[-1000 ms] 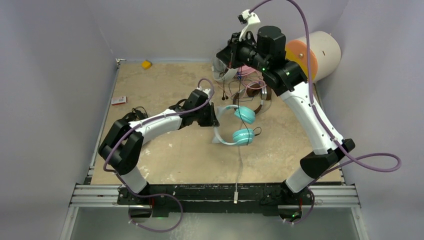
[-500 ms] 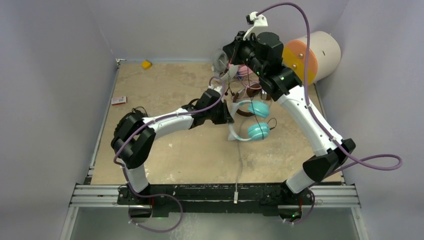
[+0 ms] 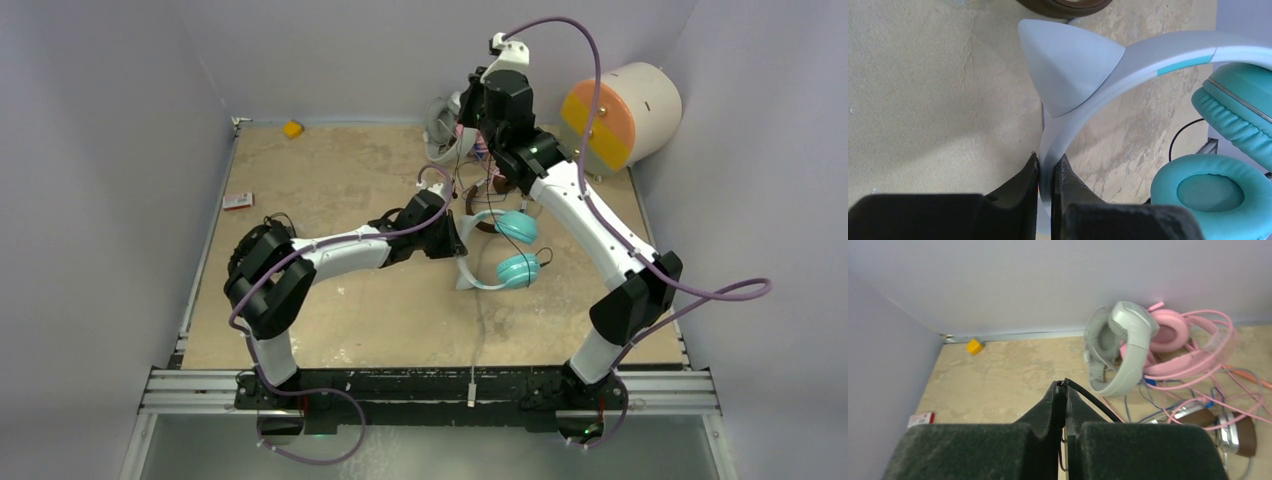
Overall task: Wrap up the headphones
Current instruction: Wrap the headphones cable around the headphones.
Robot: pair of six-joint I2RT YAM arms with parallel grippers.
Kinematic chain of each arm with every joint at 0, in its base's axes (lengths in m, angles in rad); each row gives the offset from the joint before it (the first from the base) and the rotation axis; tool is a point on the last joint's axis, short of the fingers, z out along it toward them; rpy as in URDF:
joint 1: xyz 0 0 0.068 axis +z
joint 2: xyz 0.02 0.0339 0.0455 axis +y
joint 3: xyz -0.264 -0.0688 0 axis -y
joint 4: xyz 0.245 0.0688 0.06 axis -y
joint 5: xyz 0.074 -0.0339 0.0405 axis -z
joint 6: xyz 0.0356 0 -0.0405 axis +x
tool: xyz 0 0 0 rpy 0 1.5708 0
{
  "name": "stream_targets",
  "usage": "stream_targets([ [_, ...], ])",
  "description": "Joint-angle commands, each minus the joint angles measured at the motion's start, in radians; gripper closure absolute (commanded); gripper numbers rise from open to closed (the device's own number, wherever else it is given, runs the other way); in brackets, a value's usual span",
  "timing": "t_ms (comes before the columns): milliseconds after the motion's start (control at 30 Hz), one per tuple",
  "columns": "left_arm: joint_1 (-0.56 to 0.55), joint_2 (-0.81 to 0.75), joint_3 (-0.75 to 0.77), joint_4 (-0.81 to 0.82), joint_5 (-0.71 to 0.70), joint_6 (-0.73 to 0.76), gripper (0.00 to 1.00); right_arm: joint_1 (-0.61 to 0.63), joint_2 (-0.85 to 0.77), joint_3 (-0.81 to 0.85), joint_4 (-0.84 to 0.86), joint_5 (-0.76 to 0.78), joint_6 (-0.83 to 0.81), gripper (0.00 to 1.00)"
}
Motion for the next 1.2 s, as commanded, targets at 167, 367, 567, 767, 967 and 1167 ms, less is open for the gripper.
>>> stream_targets([
  [167,-0.011,-0.139,0.02,-0.086,-0.106,0.079,1.0,-0.002,0.038,-0.001,-0.018,0.209,-0.054,0.66],
  [367,-0.003,-0.192,0.024,-0.19,-0.059,0.126,1.0,-0.003,0.052,0.078,-0.178,0.061,-0.104,0.17],
  [567,0.017,-0.227,0.023,-0.253,0.074,0.161,1.0,-0.003,-0.03,0.11,-0.377,-0.114,-0.171,0.08],
  [767,0.039,-0.289,0.014,-0.296,0.111,0.2,1.0,-0.004,-0.18,-0.025,-0.414,-0.207,-0.209,0.1],
  [967,0.095,-0.368,-0.012,-0.302,0.143,0.194,1.0,-0.005,-0.387,-0.249,-0.378,-0.229,-0.213,0.22],
  [1167,0.118,-0.42,-0.014,-0.366,0.055,0.227,1.0,-0.004,-0.647,-0.562,-0.248,-0.37,-0.194,0.49],
])
